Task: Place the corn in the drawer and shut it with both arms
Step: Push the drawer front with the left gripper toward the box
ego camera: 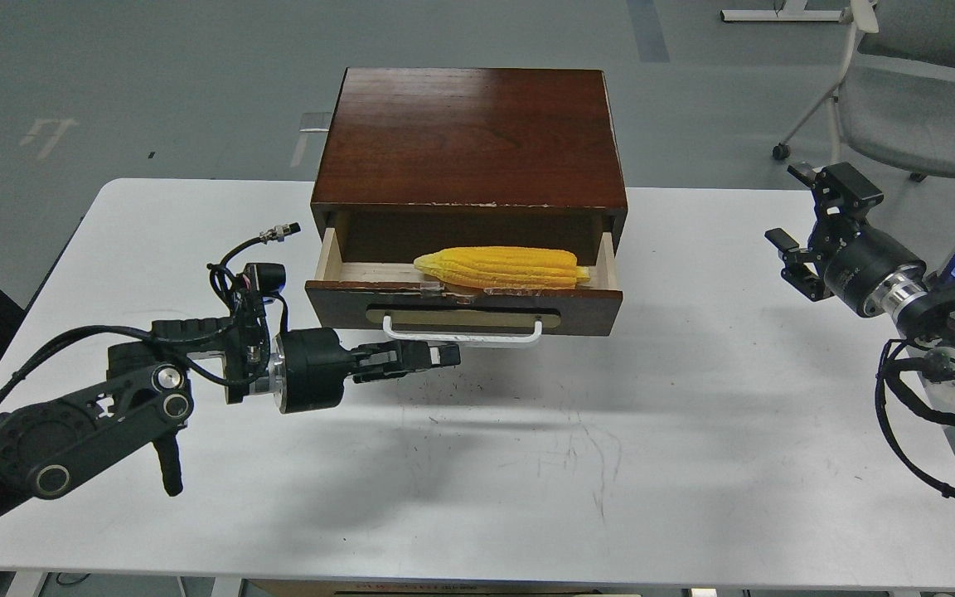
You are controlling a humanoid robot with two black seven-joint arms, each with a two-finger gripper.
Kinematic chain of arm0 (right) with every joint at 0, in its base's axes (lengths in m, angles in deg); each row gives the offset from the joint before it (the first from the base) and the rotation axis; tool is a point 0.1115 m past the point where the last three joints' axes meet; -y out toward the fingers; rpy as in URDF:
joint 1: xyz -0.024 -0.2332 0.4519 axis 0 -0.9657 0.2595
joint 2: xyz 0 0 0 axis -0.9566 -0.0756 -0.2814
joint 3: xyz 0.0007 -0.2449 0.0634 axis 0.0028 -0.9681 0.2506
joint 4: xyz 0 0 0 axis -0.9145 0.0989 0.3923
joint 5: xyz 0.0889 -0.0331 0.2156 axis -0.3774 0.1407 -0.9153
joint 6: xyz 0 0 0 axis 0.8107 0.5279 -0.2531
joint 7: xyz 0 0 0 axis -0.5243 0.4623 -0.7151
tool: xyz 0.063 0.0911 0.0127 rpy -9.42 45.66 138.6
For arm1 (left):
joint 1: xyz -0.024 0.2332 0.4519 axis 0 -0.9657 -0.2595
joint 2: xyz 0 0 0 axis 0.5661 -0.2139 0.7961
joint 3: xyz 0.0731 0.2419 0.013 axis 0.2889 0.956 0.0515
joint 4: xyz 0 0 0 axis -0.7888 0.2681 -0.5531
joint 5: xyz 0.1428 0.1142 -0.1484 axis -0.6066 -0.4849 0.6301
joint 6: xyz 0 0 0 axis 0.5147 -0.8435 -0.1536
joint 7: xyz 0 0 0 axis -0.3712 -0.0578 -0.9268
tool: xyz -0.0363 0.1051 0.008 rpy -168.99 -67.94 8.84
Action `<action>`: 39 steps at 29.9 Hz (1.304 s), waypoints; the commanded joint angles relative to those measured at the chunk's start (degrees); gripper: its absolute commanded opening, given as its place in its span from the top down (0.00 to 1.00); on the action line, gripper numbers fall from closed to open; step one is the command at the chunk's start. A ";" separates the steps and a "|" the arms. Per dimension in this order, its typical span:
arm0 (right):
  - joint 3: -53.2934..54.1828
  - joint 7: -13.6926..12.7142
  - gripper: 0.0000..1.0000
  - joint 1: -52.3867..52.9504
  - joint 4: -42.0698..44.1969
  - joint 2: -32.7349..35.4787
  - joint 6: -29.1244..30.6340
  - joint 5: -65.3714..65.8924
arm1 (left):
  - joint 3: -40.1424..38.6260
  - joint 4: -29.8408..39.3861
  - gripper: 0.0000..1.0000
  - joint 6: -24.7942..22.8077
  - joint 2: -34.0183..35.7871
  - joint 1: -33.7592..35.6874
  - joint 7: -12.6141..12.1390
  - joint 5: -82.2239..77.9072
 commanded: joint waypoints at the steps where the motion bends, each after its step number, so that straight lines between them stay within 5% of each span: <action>1: 0.00 0.00 0.01 -0.31 -0.09 0.01 -0.05 0.01 | -0.51 -0.32 1.00 0.43 -0.12 0.05 -0.01 0.08; 39: 0.00 0.00 0.01 -1.81 -0.70 0.01 -0.31 0.01 | -3.41 -11.48 1.00 5.88 -5.21 0.93 -0.62 3.86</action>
